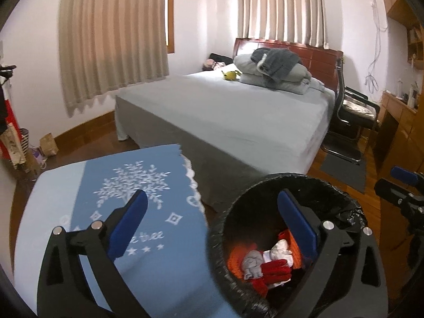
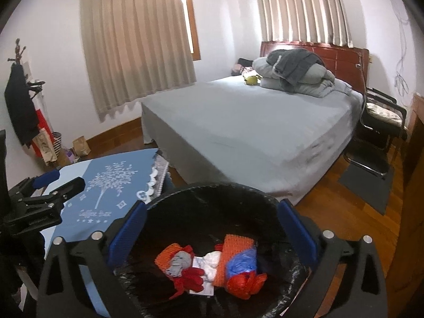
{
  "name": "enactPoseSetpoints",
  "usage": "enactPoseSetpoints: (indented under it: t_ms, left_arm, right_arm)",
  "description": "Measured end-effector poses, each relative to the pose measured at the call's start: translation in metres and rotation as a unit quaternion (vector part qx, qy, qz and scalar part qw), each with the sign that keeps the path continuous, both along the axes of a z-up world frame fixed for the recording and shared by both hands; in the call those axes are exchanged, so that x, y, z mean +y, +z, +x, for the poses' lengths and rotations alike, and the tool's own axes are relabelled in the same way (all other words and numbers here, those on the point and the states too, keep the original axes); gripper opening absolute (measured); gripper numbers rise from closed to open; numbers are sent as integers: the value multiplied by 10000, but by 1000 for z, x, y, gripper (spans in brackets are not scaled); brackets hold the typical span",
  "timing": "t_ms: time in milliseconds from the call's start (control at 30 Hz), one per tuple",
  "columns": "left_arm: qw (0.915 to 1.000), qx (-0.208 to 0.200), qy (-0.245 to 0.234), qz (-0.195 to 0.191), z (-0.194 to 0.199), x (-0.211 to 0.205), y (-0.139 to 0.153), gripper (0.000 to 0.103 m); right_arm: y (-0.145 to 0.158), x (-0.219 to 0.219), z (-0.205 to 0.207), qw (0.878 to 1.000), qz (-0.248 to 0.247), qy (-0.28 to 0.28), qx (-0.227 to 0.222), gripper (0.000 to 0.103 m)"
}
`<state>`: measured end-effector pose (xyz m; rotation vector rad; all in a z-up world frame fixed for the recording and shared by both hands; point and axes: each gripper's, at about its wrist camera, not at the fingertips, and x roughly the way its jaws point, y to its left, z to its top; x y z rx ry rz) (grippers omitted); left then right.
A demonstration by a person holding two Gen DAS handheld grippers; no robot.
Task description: Collect trash
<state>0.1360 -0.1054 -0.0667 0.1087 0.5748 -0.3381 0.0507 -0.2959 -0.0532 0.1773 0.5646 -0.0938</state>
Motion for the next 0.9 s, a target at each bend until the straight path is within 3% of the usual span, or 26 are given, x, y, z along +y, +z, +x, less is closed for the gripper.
enactPoseSetpoints:
  t_ms: [900]
  left_arm:
    - [9987, -316, 397, -46, -90, 47, 35, 96]
  right_arm:
    - [29, 64, -36, 9986, 13, 529, -23, 97]
